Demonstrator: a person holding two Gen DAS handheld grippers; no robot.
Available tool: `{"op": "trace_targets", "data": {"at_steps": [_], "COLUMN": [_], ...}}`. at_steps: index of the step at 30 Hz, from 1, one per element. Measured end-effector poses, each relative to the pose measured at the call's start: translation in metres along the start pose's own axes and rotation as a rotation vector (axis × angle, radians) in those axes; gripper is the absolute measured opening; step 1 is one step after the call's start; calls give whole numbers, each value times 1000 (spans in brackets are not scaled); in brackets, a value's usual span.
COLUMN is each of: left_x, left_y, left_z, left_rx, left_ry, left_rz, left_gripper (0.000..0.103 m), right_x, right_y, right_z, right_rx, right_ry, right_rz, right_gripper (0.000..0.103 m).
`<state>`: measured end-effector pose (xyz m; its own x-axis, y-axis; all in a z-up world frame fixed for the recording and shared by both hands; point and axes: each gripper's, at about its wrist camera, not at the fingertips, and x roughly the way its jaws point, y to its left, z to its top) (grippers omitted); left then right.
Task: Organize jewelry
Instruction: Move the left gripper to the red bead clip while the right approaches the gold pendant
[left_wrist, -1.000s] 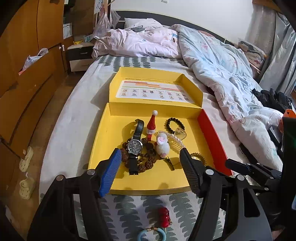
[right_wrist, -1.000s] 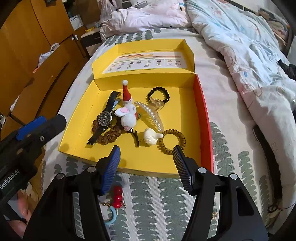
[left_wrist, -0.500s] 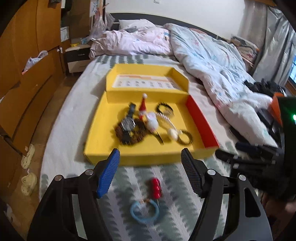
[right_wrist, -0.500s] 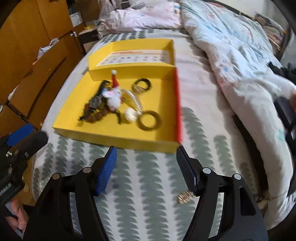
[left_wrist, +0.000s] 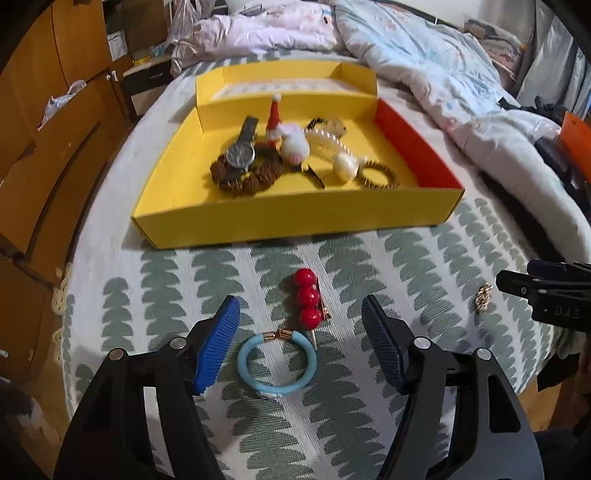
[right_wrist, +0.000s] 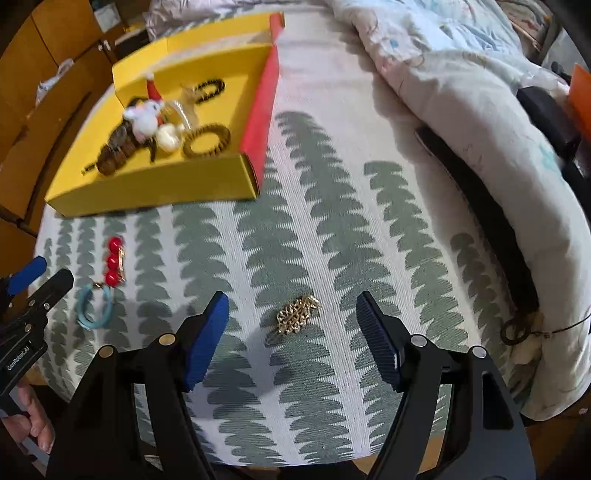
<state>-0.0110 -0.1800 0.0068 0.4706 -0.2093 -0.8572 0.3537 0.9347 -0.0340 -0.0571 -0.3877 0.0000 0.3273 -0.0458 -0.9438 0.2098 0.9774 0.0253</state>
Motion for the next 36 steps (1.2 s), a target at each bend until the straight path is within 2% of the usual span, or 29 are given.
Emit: {"op": "trace_targets", "data": {"at_steps": [13, 24, 31, 33, 36], "left_x": [40, 62, 70, 73, 76], "left_y": [-3, -4, -1, 1, 4], "left_z": [-11, -9, -8, -7, -7], "left_rx": [-18, -23, -39, -49, -59], "left_ry": [99, 134, 145, 153, 162], "left_rz": [26, 32, 28, 16, 1], "left_gripper": [68, 68, 68, 63, 62], "right_x": [30, 53, 60, 61, 62], "right_y": [19, 9, 8, 12, 18], "right_z": [-10, -9, -6, -7, -9], "right_rx": [-72, -48, -49, -68, -76], "right_ry": [82, 124, 114, 115, 117], "right_rz": [-58, -44, -31, -41, -59], "right_gripper": [73, 73, 71, 69, 69]}}
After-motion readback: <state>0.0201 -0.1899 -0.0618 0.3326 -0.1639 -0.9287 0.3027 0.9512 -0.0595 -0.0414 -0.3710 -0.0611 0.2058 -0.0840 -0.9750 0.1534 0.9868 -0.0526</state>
